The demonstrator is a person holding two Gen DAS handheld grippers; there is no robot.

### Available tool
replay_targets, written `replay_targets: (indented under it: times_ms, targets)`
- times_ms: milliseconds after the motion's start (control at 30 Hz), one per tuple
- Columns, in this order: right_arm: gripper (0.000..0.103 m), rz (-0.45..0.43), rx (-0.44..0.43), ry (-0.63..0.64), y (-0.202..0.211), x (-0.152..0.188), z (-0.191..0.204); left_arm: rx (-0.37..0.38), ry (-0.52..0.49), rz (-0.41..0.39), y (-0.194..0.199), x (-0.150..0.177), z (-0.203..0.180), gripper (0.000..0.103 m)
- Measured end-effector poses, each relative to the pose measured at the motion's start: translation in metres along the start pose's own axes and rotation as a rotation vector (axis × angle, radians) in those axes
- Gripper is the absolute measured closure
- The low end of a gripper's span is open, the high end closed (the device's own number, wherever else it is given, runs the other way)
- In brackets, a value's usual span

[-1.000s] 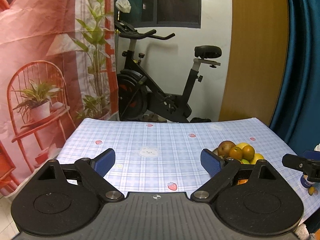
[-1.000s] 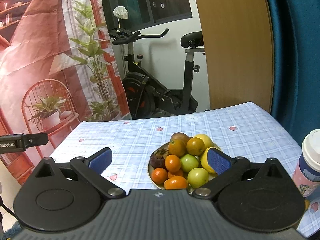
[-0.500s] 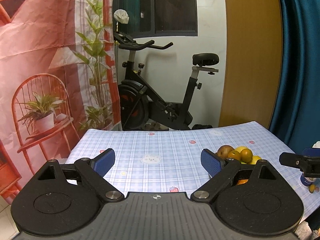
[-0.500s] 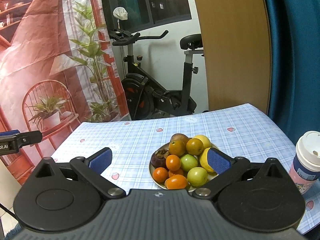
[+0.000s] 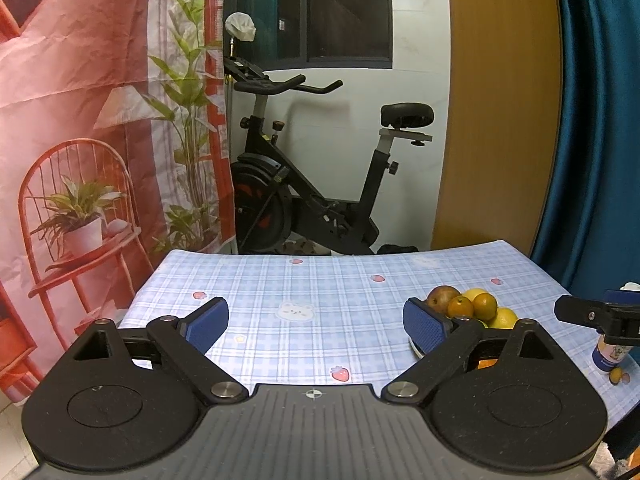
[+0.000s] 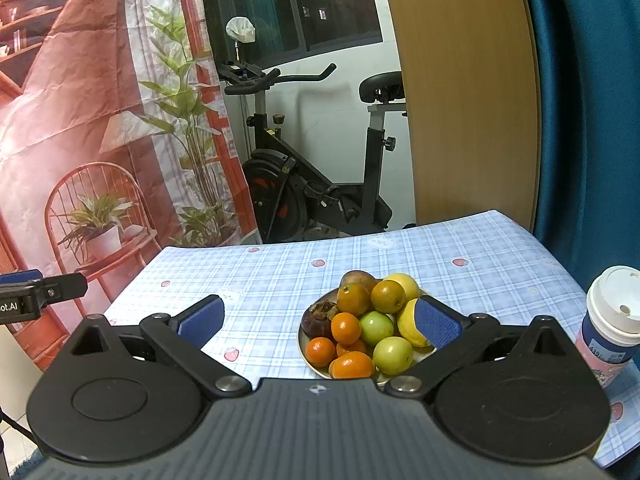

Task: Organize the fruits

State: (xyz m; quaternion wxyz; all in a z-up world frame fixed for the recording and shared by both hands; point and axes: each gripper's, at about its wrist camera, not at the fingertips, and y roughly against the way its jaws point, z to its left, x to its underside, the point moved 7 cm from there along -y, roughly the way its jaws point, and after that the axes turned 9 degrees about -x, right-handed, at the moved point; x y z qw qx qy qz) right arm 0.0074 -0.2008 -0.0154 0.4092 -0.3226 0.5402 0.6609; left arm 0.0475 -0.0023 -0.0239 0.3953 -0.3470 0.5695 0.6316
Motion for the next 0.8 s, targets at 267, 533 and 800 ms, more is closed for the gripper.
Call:
replay_targets:
  times_ms: [267, 533, 800]
  targets:
    - [0.000, 0.004, -0.007, 0.009, 0.0010, -0.0004, 0.0026, 0.005, 0.004, -0.001, 0.0012, 0.0005, 0.0016, 0.007]
    - [0.000, 0.005, -0.006, 0.008, 0.0011, 0.0002, 0.0032, 0.007, 0.011, 0.010, -0.0017, 0.0019, 0.0040, 0.007]
    - [0.000, 0.010, -0.009, 0.007, 0.0000, 0.0020, 0.0044, 0.002, 0.018, 0.018, -0.0037, 0.0019, 0.0052, 0.006]
